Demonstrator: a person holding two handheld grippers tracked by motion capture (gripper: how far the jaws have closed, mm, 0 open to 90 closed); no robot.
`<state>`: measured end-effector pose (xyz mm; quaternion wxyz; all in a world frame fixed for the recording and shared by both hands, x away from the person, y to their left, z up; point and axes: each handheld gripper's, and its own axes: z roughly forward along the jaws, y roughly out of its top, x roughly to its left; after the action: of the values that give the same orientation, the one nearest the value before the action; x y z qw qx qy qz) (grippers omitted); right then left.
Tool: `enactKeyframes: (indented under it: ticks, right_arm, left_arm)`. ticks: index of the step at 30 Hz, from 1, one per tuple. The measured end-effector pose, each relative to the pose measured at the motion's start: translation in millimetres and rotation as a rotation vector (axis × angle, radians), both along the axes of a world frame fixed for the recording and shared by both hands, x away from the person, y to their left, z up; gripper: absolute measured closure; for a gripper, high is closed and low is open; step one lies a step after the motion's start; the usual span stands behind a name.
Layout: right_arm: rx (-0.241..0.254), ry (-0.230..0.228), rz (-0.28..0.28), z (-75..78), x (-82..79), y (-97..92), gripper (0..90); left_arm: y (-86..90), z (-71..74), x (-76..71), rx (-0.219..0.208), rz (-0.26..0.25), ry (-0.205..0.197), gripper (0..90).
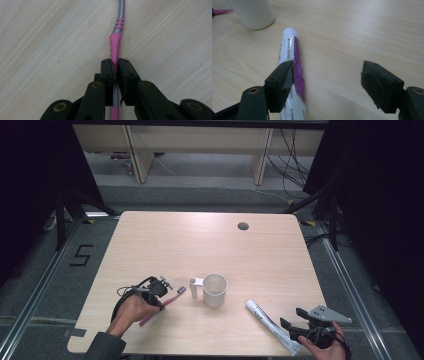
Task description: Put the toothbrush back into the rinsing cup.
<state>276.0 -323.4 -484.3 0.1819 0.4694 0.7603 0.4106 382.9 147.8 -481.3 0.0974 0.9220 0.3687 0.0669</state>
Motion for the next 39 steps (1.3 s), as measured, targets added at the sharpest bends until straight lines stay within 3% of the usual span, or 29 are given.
enactKeyframes:
  ticks: [3, 4, 5, 8, 10, 11, 13, 14, 16, 18, 21, 23, 26, 27, 32, 39]
  right_arm:
    - [0.009, 0.001, -0.005, -0.4, -0.4, 0.8, 27.8]
    - [0.022, 0.024, -0.021, 0.3, -2.2, 2.4, 27.8]
    - [0.01, 0.007, -0.01, -0.3, -1.1, 2.0, 27.8]
    - [-0.016, -0.016, 0.011, -0.5, 0.6, -0.1, 27.8]
    - [-0.01, -0.013, 0.009, -0.3, 0.5, 0.0, 27.8]
    - [0.019, 0.014, -0.013, -0.4, -1.3, 1.8, 27.8]
    - [0.015, 0.014, -0.01, -0.2, -1.2, 1.2, 27.8]
    - [-0.012, -0.015, 0.001, -0.3, 0.3, -1.1, 27.8]
    - [-0.002, -0.013, 0.0, -0.7, 0.3, -0.3, 27.8]
    - [0.021, 0.015, -0.013, -0.5, -1.3, 2.0, 27.8]
    - [0.01, -0.005, 0.001, -0.8, 0.2, 0.4, 27.8]
    - [0.009, -0.001, 0.003, -0.4, 0.3, -0.1, 27.8]
    - [0.008, -0.002, 0.002, -0.4, 0.3, -0.4, 27.8]
    - [-0.001, -0.017, -0.002, -0.3, 0.5, -0.9, 27.8]
    - [0.009, -0.014, -0.005, -0.2, 0.3, -0.5, 27.8]
    - [0.011, -0.022, -0.01, -0.2, 0.7, -2.0, 27.8]
  left_arm:
    - [-1.4, 0.7, 0.7, 0.024, -0.017, 0.026, 82.3]
    - [-1.5, 0.8, 1.3, 0.028, -0.021, 0.031, 82.3]
    - [-1.7, 1.0, 1.8, 0.04, -0.026, 0.041, 82.4]
    - [-3.0, 1.5, 2.1, 0.067, -0.047, 0.043, 82.6]
    - [-3.9, 0.6, 1.2, 0.067, -0.041, 0.035, 82.7]
    - [-5.2, 1.4, 1.7, 0.084, -0.054, 0.042, 82.8]
    - [-5.8, 1.0, 1.3, 0.086, -0.053, 0.039, 82.9]
    - [-6.6, 1.2, 1.1, 0.089, -0.051, 0.042, 83.0]
    - [-6.9, 1.3, 1.3, 0.104, -0.079, 0.04, 83.2]
    - [-8.1, 1.0, -0.1, 0.103, -0.075, 0.043, 83.4]
    - [-8.3, 1.7, -0.3, 0.117, -0.093, 0.031, 83.5]
    - [-7.7, 2.4, -1.3, 0.105, -0.087, -0.004, 83.5]
    - [-6.2, 4.7, -1.6, 0.098, -0.093, -0.014, 83.5]
    - [-4.1, 7.7, -2.4, 0.071, -0.079, -0.023, 83.5]
    - [2.7, 16.0, -3.7, 0.027, -0.066, -0.052, 83.5]
    - [17.7, 33.8, -9.5, -0.077, -0.041, -0.136, 83.5]
